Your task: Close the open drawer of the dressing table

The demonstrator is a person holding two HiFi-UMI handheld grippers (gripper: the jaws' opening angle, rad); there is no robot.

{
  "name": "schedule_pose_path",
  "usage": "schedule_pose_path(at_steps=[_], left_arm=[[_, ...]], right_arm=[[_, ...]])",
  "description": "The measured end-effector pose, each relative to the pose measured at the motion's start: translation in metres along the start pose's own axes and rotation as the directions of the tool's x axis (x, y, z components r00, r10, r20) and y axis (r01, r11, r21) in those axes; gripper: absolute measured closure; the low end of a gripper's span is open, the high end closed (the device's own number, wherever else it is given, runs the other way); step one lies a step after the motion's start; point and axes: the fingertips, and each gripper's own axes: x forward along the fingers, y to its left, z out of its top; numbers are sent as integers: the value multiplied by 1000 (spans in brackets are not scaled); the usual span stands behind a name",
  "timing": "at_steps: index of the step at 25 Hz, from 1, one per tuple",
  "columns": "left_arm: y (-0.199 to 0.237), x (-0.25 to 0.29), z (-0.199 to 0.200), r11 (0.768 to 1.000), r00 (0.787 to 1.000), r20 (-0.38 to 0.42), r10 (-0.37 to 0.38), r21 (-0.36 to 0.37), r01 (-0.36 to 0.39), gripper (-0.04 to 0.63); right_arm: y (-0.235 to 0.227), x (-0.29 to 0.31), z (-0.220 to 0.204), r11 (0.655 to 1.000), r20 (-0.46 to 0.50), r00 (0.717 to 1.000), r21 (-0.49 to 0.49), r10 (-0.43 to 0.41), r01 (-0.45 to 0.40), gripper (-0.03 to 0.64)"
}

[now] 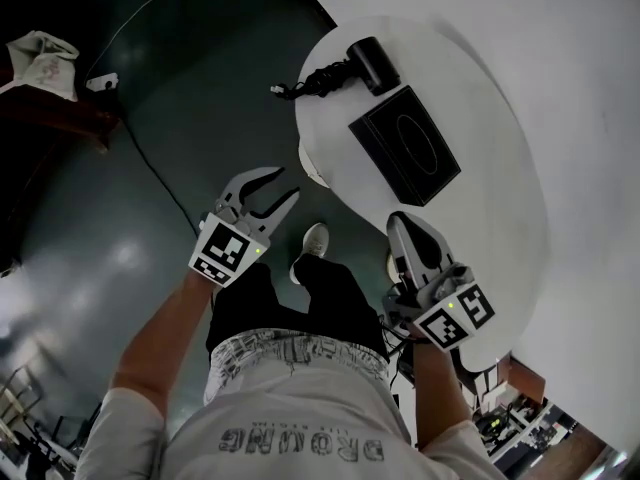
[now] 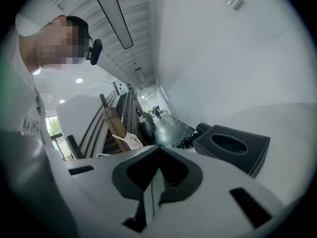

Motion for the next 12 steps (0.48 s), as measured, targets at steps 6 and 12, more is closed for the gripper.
schedule_pose_path(at_steps=[6, 12], left_arm=[[-1, -30, 53, 998, 997, 57, 51, 23, -53, 433], [-5, -57, 97, 995, 991, 101, 86, 38, -91, 433]], right_arm=[[23, -11, 20, 1000, 20, 1000, -25, 16, -16, 609], [43, -19, 40, 998, 44, 998, -56, 37, -34, 609]])
